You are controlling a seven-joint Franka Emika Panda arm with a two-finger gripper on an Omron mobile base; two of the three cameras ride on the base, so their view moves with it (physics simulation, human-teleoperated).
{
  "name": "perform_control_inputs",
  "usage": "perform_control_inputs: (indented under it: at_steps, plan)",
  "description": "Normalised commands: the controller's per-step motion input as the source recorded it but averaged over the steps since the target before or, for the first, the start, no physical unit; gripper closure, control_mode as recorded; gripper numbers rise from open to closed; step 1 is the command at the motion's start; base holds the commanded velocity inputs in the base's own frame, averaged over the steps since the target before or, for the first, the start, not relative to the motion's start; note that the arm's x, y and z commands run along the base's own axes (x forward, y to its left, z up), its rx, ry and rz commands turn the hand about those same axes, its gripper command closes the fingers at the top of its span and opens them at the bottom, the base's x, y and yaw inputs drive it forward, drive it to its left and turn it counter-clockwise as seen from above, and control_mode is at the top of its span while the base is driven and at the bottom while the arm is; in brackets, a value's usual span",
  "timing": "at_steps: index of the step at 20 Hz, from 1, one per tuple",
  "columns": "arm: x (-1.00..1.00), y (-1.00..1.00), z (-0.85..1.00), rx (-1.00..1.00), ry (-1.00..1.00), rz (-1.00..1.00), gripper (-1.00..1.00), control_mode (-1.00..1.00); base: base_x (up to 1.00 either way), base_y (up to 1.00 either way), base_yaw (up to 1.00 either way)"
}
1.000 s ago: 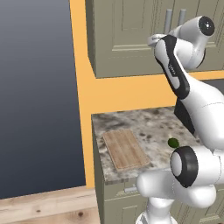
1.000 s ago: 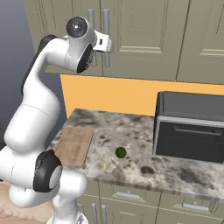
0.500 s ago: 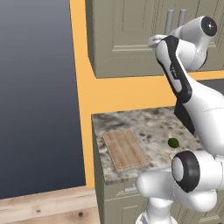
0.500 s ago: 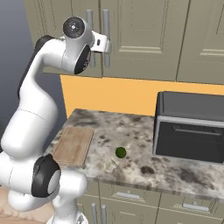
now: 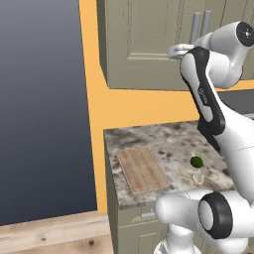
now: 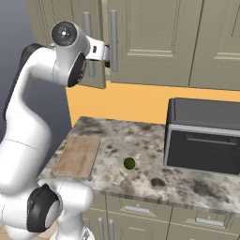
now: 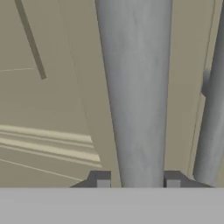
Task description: Open the cabinet. Place the bowl and condiment on the counter. Then place the lime and garlic on the cutting board.
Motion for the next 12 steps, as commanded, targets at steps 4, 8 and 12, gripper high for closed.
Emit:
perform_control_inputs:
  at_steps: [4,8,12]
  plan:
    - [-0.31,0.58,0.0,0.0,-0.01,0.0,1.0,-1.0,0.0,0.0,0.0]
    - [-0.43,0.53,0.0,0.0,0.0,0.0,1.0,-1.0,0.0,0.0,0.0]
    - [-0.52,0.51,0.0,0.0,0.0,0.0,1.0,-1.0,0.0,0.0,0.0]
